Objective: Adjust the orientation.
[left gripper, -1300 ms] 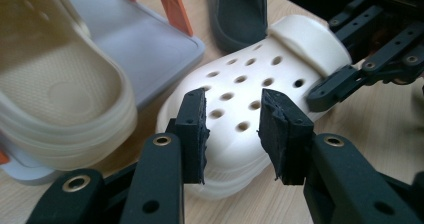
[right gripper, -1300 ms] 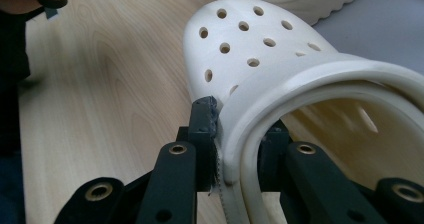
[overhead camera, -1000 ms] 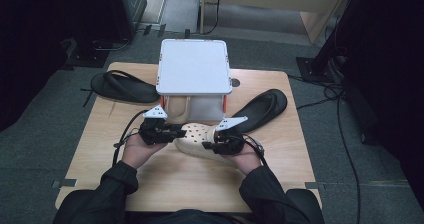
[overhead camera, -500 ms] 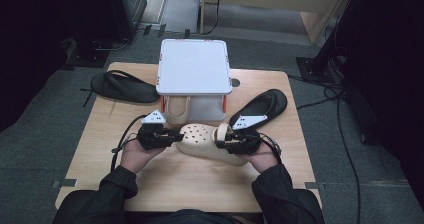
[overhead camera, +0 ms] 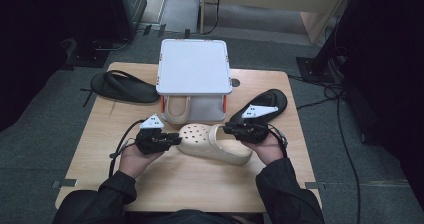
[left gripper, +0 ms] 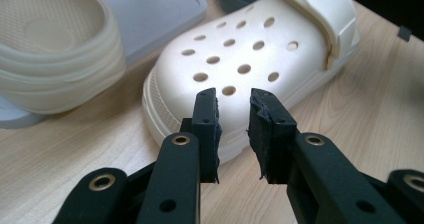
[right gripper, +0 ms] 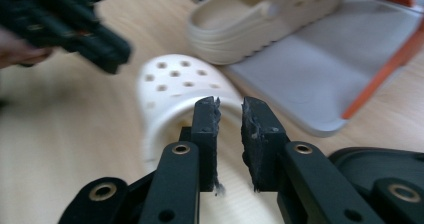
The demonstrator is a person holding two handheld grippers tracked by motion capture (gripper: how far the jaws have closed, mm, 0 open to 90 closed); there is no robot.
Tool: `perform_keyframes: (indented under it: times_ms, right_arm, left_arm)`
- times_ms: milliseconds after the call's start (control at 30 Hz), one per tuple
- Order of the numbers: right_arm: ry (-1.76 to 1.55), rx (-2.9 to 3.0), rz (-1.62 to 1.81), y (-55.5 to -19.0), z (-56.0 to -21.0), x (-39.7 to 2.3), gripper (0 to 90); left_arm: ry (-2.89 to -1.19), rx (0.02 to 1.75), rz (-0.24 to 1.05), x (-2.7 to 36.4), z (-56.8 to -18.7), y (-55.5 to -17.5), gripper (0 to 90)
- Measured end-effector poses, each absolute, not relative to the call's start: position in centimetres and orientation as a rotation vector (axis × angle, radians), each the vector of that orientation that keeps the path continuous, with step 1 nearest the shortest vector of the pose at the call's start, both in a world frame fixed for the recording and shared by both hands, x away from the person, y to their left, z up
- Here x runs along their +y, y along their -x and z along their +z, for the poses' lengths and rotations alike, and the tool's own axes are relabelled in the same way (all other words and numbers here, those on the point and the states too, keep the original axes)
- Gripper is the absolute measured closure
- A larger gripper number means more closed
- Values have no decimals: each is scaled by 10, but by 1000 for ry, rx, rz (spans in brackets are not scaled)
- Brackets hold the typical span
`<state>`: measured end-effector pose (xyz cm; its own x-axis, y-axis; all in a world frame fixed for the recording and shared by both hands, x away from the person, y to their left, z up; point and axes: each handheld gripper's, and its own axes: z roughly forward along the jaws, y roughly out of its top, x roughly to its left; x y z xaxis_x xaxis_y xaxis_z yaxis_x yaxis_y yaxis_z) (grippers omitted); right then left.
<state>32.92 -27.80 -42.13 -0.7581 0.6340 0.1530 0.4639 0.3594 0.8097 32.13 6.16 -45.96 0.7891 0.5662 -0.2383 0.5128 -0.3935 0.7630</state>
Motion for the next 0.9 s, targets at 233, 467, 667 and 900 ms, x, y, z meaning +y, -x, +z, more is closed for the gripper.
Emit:
perform_keyframes:
  times_ms: [233, 467, 667, 900]
  right_arm:
    - [-1020, 2417, 1282, -360, -443, -277, 789]
    - [-1018, 2451, 1240, -368, -452, -271, 823]
    - [-1057, 2458, 1264, -360, -452, -272, 850]
    - [-1083, 2442, 1275, -346, -453, -276, 873]
  left_arm:
    - [-2090, 814, 62, 56, -469, -325, 740]
    - [-2102, 808, 65, 56, -468, -326, 743]
    - [-2085, 826, 62, 57, -469, -329, 742]
    - [-2069, 833, 56, 55, -471, -334, 743]
